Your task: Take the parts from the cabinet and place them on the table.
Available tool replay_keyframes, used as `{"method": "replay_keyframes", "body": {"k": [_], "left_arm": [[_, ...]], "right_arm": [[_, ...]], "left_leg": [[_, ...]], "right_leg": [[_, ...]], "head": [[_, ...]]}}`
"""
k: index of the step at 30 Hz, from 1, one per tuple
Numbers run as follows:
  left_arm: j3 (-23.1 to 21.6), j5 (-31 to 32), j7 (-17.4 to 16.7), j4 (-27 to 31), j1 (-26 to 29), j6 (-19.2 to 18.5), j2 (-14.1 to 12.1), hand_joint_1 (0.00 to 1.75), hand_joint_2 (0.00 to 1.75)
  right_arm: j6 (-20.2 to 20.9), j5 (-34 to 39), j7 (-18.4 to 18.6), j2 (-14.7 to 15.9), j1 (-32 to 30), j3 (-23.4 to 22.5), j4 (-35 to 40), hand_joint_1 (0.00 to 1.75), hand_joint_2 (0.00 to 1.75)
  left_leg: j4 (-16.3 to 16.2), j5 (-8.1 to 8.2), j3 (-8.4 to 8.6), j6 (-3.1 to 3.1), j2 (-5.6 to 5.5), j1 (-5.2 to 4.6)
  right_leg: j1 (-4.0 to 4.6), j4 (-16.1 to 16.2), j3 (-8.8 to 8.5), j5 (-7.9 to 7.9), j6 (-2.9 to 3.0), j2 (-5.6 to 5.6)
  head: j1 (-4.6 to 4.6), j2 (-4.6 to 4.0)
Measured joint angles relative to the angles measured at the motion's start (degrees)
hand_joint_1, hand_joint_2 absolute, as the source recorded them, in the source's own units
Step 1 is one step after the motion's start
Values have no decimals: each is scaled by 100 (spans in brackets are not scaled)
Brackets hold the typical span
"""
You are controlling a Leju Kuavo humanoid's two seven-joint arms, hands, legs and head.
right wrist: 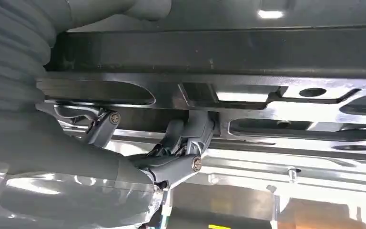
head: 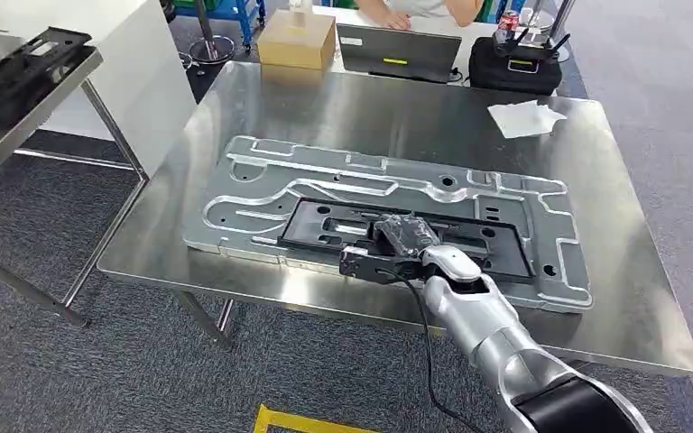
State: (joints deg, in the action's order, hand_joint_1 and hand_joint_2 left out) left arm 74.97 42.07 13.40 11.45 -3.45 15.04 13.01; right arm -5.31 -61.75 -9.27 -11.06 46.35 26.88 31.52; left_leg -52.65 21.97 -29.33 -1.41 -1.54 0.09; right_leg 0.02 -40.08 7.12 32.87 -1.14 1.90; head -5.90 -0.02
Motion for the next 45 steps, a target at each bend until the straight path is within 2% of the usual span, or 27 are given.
{"method": "replay_keyframes", "body": {"k": [5,8,15,19,31,34,36,37,39,41,45], "left_arm": [[61,-59,11,0,-3,81,37,0,0],[94,-114,50,0,-2,131,57,0,0],[173,-144,100,0,8,155,96,0,0],[199,-151,142,0,13,123,98,0,0],[201,-170,199,0,16,79,98,0,0],[201,-175,218,0,17,79,98,0,0],[201,-177,219,0,17,96,98,0,0],[203,-177,219,0,18,103,101,0,0],[212,-199,227,0,21,131,111,0,0],[232,-234,223,2,20,138,120,0,0],[256,-249,238,2,23,120,133,0,0]], "right_arm": [[-194,57,-55,-39,-28,0,17,0,175],[-289,175,-70,-46,-161,0,309,0,175],[-77,380,26,-20,-565,-37,1896,0,175],[-42,380,52,55,-649,-63,2495,0,175],[-55,337,68,219,-851,-111,3073,0,175],[-258,663,-69,225,-985,-207,3265,0,175],[-352,1330,-331,223,-1173,-330,3555,0,175],[-345,1825,-475,218,-1298,-398,3756,0,0],[-293,2845,-692,197,-1585,-525,4239,0,0],[-382,3554,-730,190,-1878,-603,4741,0,0],[-536,4648,-822,199,-2359,-767,5631,0,0]], "left_leg": [[0,0,1,0,2,0],[-1,0,-2,0,1,0],[-5,0,-30,0,0,-2],[-5,0,-38,0,-1,-2],[-5,0,-40,0,-1,-2],[-8,0,-41,0,-1,-3],[-11,0,-44,0,-4,-3],[-12,0,-46,0,-7,-4],[-13,2,-49,0,-8,-5],[-63,36,-74,-16,-7,-36],[-163,113,-115,-42,-2,-34]], "right_leg": [[0,-1,0,0,0,2],[0,-3,4,0,0,0],[-6,-6,32,0,0,0],[-6,-5,40,0,0,0],[-6,-7,41,0,0,0],[-7,-7,41,0,0,0],[-7,-7,41,0,0,-2],[-7,-7,42,0,0,-5],[-8,-6,45,0,0,-6],[-39,-3,61,15,-12,1],[-45,-64,76,80,-54,13]], "head": [[0,0],[0,0],[0,0],[0,-2],[0,0],[0,0],[0,0],[0,0],[0,0],[0,-2],[0,0]]}}
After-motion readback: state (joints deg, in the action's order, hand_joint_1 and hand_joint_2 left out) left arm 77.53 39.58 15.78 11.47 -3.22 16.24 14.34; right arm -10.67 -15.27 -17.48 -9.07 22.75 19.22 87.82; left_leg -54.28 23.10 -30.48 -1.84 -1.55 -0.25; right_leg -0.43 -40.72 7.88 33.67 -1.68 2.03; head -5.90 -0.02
